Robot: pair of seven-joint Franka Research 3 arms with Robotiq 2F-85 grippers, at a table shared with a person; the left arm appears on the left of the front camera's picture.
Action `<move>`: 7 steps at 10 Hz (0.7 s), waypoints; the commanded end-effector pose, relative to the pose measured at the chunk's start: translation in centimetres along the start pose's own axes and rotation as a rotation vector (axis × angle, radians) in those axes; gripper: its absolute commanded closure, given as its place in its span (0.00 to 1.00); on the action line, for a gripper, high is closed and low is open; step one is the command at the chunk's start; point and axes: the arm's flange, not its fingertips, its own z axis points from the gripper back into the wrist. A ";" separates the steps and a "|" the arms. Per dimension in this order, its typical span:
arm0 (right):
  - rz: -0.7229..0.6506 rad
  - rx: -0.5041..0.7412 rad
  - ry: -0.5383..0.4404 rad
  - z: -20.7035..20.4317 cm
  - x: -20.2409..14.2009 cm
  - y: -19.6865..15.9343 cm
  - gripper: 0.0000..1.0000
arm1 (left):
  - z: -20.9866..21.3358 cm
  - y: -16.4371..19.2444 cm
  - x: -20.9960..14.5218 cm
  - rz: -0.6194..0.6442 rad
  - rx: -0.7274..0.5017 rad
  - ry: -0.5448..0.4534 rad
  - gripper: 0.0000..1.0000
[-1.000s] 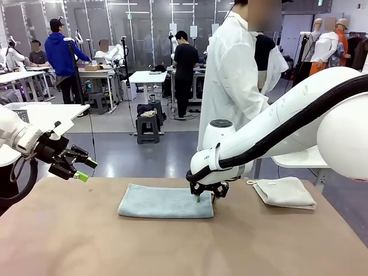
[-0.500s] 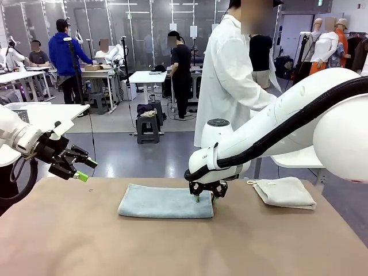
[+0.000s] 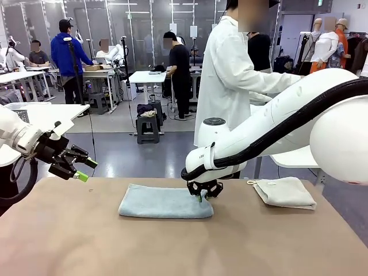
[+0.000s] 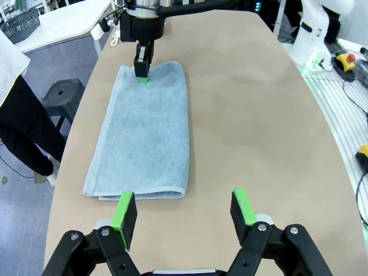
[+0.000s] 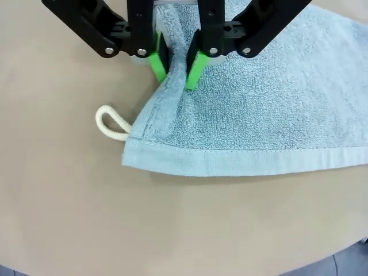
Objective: Fold the towels and place them in the basket.
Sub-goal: When a person lays out a Towel with hook on the table, fold it in half twice.
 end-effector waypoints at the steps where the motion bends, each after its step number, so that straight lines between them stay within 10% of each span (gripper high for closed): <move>1: -0.044 -0.078 0.001 -1.6 -0.1 0.0 0.98 | 0.2 0.0 0.0 -0.010 0.002 0.000 0.17; 5: -0.035 -0.095 -0.001 -0.9 -0.1 0.2 0.98 | 0.2 0.0 0.0 -0.010 0.002 0.000 0.17; 7: -0.031 -0.095 0.005 -0.9 0.0 0.3 0.73 | 0.2 0.0 0.0 -0.010 0.002 0.000 0.17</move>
